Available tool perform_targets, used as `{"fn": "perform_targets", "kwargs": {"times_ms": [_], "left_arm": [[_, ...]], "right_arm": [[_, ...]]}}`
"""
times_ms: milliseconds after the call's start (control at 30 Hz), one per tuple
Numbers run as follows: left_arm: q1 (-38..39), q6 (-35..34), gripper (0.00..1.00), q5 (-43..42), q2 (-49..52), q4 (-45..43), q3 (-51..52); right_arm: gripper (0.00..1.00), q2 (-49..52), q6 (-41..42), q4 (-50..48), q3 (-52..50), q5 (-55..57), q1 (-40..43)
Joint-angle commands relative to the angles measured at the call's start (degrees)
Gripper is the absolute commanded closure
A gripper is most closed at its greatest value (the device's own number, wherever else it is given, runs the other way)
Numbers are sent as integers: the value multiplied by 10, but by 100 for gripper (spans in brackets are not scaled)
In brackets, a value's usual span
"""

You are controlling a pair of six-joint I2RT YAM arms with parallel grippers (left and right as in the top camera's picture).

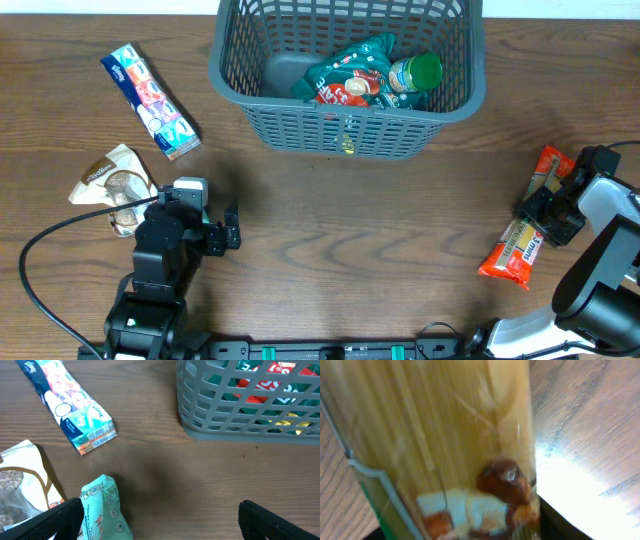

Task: Pack container
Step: 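Reach the right gripper to the San Remo spaghetti pack and grasp, then lift the spaghetti pack and lower it into the basket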

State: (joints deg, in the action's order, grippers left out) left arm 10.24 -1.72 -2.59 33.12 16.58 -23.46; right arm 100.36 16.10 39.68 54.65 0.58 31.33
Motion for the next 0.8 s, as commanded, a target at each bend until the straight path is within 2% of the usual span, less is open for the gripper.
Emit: {"fn": "perform_targets", "kwargs": {"times_ms": [0,67,133,233,467,767], "left_arm": [[0,-8,1,0,1,1,-12],[0,-8,1,0,1,1,-12],[0,-8,1,0,1,1,-12],[0,-8,1,0,1,1,-12],[0,-7,1,0,1,1,-12],[0,-7,1,0,1,1,-12]], "right_arm": [[74,33,3,-2,-16,-19,1],[85,33,3,-1,-15,-23,-2],[88,31,3,2,-11,-30,-5],[99,22,3,21,9,-45,-13],[99,-27,-25,107,130,-45,-54],[99,-70,-53,262,439,-45,-143]]}}
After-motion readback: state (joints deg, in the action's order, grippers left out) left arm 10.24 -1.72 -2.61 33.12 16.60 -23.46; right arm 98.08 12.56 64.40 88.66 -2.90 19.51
